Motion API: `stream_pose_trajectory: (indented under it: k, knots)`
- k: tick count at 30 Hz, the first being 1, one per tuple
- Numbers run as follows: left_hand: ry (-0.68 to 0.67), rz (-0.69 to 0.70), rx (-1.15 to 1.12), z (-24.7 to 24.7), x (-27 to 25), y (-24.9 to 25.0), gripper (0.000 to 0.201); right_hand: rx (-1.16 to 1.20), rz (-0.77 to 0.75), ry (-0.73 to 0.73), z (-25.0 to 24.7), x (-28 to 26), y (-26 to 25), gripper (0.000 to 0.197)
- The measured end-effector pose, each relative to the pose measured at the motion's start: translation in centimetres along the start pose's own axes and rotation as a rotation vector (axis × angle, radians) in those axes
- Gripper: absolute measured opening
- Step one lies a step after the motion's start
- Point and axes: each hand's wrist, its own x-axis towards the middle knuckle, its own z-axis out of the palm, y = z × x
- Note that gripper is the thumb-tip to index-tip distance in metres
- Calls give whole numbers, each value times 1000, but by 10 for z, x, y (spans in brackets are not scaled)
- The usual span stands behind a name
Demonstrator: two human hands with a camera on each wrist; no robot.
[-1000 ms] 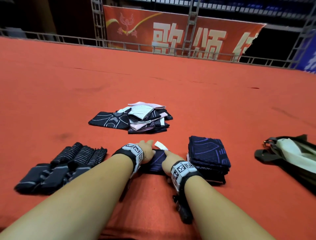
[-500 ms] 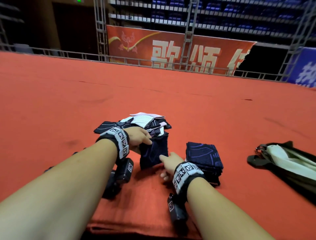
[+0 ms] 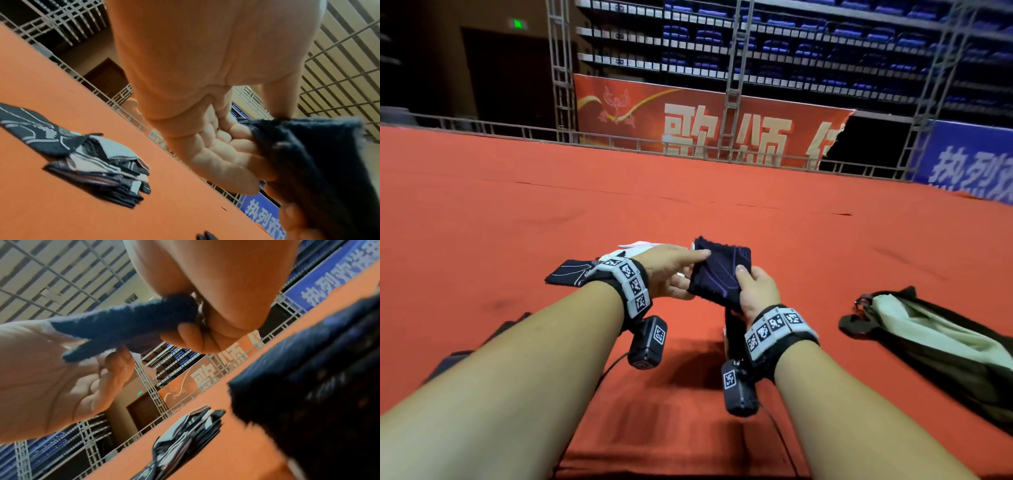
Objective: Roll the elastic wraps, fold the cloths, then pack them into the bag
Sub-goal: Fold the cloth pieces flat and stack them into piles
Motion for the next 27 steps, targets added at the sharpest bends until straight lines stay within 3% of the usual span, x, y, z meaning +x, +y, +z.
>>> stream_pose_trajectory:
  k: [2, 7, 13, 16, 19, 22, 27]
  knots:
    - [19, 11, 9, 18, 8, -1, 18, -51, -30, 8, -28, -1, -15, 23]
    - [98, 7, 172, 56, 42, -17, 25, -333, 23, 4, -69, 22, 4, 20]
    - [122, -82, 388, 79, 70, -40, 34, -602, 88, 13, -81, 34, 33, 36]
    - [179, -81, 691, 77, 76, -47, 35, -694, 114, -49, -78, 38, 47, 43]
    - [334, 5, 984, 80, 82, -53, 51, -768, 95, -57, -74, 39, 57, 49]
    - [259, 112, 998, 94, 89, -58, 63, -722, 65, -88, -72, 41, 60, 51]
    - [61, -112, 994, 119, 96, -88, 69, -667, 125, -284, -68, 37, 72, 58]
